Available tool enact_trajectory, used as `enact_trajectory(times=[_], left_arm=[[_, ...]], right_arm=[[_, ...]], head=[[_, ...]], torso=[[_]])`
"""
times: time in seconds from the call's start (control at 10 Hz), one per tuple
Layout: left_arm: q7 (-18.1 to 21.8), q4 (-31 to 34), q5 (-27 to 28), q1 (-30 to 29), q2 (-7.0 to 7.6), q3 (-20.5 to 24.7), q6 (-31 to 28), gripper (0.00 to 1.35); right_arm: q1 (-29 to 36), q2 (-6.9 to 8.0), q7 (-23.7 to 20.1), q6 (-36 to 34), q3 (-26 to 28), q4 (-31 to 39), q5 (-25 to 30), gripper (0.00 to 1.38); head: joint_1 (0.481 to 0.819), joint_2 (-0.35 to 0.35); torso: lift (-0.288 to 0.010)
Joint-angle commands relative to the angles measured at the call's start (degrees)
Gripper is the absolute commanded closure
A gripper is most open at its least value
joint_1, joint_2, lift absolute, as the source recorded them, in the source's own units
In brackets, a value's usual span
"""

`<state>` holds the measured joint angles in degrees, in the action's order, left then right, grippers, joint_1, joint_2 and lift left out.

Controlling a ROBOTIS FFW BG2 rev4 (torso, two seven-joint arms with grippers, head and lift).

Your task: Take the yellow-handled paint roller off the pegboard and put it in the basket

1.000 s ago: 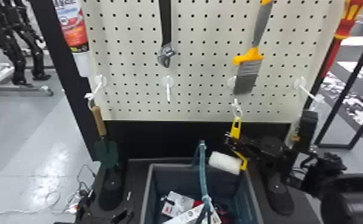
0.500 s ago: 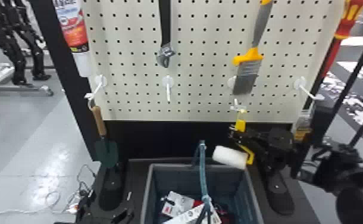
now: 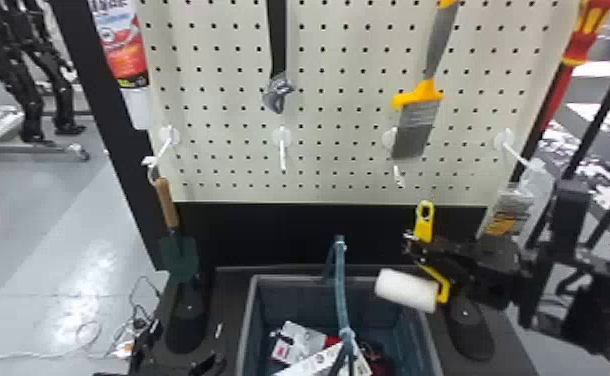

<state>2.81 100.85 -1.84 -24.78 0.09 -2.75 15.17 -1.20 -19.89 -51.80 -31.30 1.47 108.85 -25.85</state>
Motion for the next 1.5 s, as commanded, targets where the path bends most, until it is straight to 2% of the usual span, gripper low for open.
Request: enact_trajectory(times=[0.0,0.2,0.5,0.9,1.0,1.1,1.2,1.3,1.4], left_arm=[[0.0,0.0,0.0,0.1,-0.24,-0.2,-0.3,0.28],[0.0,0.0,-0.1,0.1,-0.24,-0.2,-0.4,0.28],[0.0,-0.2,-0.1,0.1,-0.24,-0.2,-0.4,0.28],[0.0,-0.7,-0.2,0.3,-0.24,-0.4,-0.1,0.28],[0.0,-0.7,-0.3,0.3,-0.24,-0.4,-0.1,0.28],[0.0,-0.7,-0.3,0.3,-0.24,-0.3,0.1,0.28],[0.0,-0.7,-0.3,0.3,-0.24,-0.2,0.1,0.28],[0.0,-0.7,-0.3,0.3,-0.24,-0.3,0.1,0.28],[0.0,-0.7,-0.3,0.3,-0.24,-0.2,0.2,0.28]], right_arm=[[0.8,0.11,-0.8,-0.7,-0.2,-2.5,-0.9,1.28],[-0.1,0.82,-3.1,-0.5,-2.2,-6.5,0.0,1.28],[-3.7,1.87,-6.8,0.3,-8.0,-14.7,0.9,1.28],[-7.2,2.57,-8.4,3.9,-13.2,-25.0,0.4,1.28],[-7.2,2.75,-8.4,4.0,-13.2,-26.2,0.4,1.07],[-7.3,2.93,-8.4,5.0,-13.1,-26.9,0.3,0.48],[-7.5,2.84,-8.3,5.5,-12.9,-26.8,0.5,0.06],[-7.6,2.75,-8.2,5.7,-12.9,-26.7,0.5,0.09],[-7.6,2.84,-8.2,5.9,-12.9,-26.7,0.5,0.18]], head=[[0.549,0.0],[0.549,0.0],[0.549,0.0],[0.549,0.0],[0.549,0.0],[0.549,0.0],[0.549,0.0],[0.549,0.0],[0.549,0.0]], torso=[[-0.1],[-0.1],[-0.1],[-0.1],[-0.1],[-0.1],[-0.1],[-0.1],[-0.1]])
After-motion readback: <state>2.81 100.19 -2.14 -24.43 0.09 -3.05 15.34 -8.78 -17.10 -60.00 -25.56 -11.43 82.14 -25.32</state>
